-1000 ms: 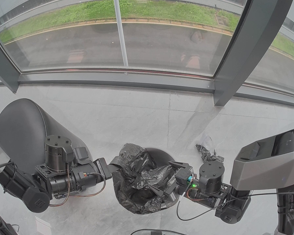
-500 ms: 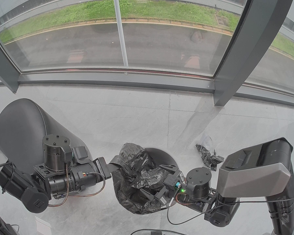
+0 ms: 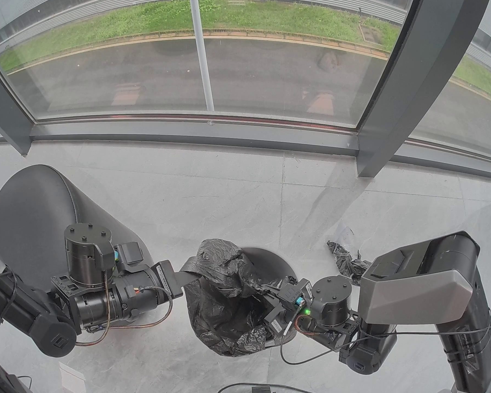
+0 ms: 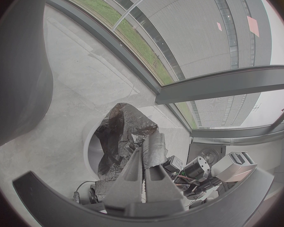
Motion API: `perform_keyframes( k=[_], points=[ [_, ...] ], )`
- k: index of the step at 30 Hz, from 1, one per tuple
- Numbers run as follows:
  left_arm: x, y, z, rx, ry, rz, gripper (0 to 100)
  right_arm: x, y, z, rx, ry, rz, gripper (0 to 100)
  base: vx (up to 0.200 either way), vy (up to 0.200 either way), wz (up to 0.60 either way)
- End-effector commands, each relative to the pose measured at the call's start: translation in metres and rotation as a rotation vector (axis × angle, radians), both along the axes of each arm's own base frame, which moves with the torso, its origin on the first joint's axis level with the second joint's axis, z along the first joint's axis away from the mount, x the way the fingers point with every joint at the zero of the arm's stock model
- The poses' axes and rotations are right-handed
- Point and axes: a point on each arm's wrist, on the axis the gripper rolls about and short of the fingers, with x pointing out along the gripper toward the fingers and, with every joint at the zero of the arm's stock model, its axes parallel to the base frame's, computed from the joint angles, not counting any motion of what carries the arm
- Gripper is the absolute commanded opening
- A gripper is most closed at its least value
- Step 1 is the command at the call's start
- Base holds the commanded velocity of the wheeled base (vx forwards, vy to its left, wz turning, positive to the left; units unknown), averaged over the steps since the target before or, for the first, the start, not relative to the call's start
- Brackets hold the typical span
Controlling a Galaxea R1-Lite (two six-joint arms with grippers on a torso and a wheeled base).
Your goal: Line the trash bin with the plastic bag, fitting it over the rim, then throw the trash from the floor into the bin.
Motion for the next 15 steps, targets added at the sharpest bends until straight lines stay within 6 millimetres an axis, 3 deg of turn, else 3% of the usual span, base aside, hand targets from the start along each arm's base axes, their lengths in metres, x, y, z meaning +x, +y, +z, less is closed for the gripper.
perform_keyframes(
  k=[1,7,15],
  points=[
    [0.000,0.000,0.001,-0.002,-0.002,0.000,0,-0.007,-0.005,0.015,0.014,-0.016,0.000,0,0.000,0.000,0.00],
    [0.000,-0.001,-0.001,0.000,0.002,-0.005,0,-0.014,-0.011,0.032,0.024,-0.029,-0.004,0,0.000,0.000,0.00],
    [0.000,-0.002,-0.008,0.013,0.026,-0.005,0,-0.020,-0.013,0.038,0.013,-0.041,-0.018,0,0.000,0.000,0.00]
  ],
)
